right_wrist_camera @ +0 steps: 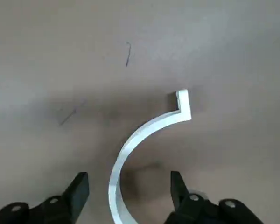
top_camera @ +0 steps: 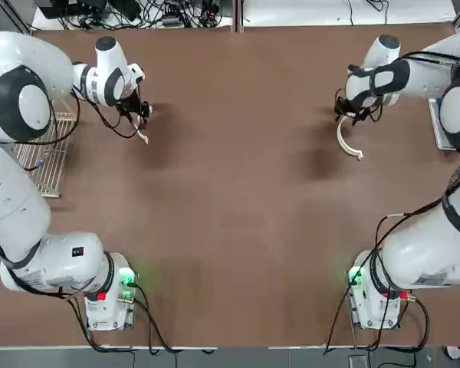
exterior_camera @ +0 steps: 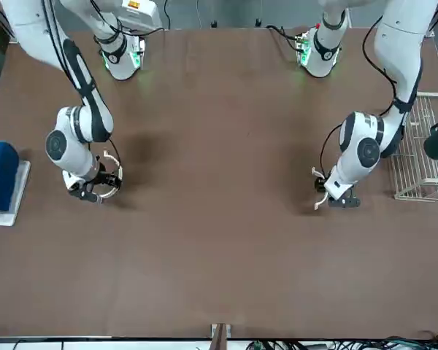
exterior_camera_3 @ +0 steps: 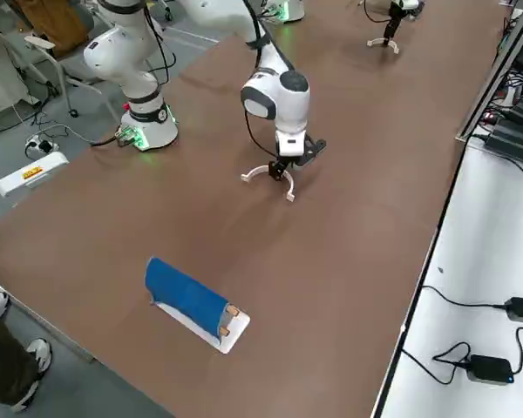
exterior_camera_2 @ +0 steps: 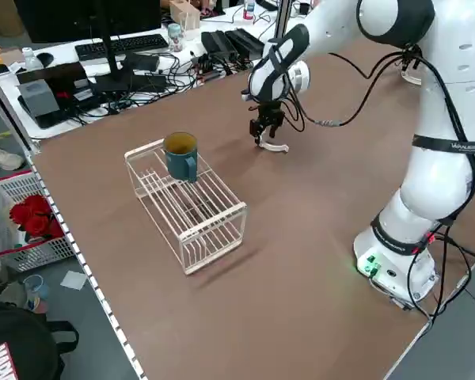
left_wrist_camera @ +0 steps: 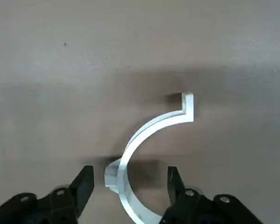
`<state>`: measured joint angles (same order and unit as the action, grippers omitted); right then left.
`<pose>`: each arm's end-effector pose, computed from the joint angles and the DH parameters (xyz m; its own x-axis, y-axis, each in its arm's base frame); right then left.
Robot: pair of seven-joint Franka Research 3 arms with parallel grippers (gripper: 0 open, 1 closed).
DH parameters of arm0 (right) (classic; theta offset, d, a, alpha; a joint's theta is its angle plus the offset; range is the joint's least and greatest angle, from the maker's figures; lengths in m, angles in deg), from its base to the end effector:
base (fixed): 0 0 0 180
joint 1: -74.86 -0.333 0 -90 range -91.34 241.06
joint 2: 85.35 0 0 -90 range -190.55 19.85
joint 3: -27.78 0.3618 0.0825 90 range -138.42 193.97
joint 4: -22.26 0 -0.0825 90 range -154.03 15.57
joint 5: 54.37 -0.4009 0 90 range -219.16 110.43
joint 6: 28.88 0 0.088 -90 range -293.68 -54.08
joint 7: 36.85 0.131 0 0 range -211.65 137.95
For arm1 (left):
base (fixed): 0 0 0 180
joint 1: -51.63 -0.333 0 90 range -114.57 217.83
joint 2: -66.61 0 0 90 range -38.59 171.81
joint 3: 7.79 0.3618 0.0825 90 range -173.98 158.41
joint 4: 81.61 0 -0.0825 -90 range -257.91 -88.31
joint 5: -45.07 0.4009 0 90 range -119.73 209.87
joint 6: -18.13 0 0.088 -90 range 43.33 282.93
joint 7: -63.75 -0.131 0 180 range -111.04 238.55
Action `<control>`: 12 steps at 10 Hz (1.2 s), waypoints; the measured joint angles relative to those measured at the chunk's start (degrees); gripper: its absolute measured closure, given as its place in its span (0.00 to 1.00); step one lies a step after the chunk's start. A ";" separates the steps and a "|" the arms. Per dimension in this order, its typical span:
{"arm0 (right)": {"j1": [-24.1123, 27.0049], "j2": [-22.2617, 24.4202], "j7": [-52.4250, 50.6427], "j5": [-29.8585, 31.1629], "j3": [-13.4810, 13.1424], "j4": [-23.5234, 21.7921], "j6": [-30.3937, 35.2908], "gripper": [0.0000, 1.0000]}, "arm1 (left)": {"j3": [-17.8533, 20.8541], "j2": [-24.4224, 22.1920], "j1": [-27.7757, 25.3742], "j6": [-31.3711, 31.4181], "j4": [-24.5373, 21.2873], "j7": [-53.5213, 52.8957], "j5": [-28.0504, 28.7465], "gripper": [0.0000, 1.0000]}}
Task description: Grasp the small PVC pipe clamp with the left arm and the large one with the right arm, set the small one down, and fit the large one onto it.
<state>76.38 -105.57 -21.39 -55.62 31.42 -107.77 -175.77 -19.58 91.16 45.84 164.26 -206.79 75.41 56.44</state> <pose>0.5529 0.0211 0.2013 0.9658 -0.2509 -0.0651 -0.2524 -0.9675 -0.0160 0.5762 -0.0621 0.1920 0.9976 -0.0523 -0.0445 -0.0535 -0.9982 -0.0267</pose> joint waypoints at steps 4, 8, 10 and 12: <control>-0.51 -0.91 2.09 0.00 0.38 -0.46 0.00 0.41 | 0.12 1.16 -1.12 0.31 -0.35 0.01 4.68 0.50; -0.56 -1.13 2.17 0.00 0.41 -1.56 0.00 0.62 | -0.53 0.92 -2.32 1.04 1.31 2.11 4.93 0.78; -0.68 -1.14 2.18 0.00 0.44 -2.01 0.00 0.66 | -4.65 0.60 -2.30 0.50 4.87 6.47 4.88 0.78; -0.80 -1.12 2.19 0.00 0.49 -2.20 0.01 0.76 | -10.32 0.44 -1.20 -4.39 9.86 13.83 4.86 0.78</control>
<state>75.58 -106.69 -19.20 -55.62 31.91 -109.97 -175.76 -29.90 91.60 44.64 159.87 -196.93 89.24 61.29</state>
